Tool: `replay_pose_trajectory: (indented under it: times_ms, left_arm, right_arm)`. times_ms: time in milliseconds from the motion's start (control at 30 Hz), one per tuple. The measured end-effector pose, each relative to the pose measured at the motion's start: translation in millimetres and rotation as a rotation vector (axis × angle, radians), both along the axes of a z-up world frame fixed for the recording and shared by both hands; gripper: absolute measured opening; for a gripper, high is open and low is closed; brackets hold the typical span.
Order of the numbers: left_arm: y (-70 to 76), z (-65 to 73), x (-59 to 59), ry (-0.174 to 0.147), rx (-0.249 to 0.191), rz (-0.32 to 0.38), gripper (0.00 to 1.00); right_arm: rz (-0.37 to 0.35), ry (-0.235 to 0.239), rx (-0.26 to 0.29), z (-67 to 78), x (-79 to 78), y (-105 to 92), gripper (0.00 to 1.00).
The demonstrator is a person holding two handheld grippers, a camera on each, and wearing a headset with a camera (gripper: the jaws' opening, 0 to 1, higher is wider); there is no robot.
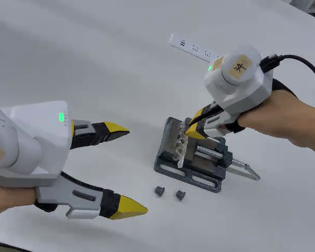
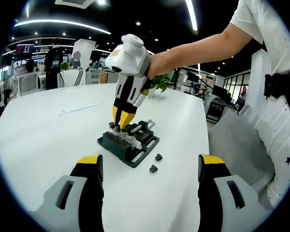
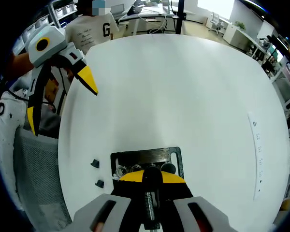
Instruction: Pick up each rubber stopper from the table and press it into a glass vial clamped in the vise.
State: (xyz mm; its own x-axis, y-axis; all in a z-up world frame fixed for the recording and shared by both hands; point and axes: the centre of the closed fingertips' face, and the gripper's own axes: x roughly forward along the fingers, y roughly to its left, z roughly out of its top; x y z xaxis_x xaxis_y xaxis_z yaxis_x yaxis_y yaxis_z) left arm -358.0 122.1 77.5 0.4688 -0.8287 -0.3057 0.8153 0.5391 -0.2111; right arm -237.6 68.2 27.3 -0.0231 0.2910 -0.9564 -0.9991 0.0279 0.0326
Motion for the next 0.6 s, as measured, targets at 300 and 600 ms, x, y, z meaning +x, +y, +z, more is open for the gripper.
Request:
replay_pose_trajectory:
  times_ms: [300, 600]
  left_arm:
    - [-2.2, 1.3, 0.6, -0.002, -0.008, 0.000, 0.79]
    - [-4.2, 1.7, 1.6, 0.004, -0.006, -0.009, 0.79]
  right_arm:
    - [-0.003, -0.048, -0.050, -1.5, -0.4, 0.9, 0.03]
    - [0.014, -0.080, -0.059, -0.4, 0.8, -2.5, 0.05]
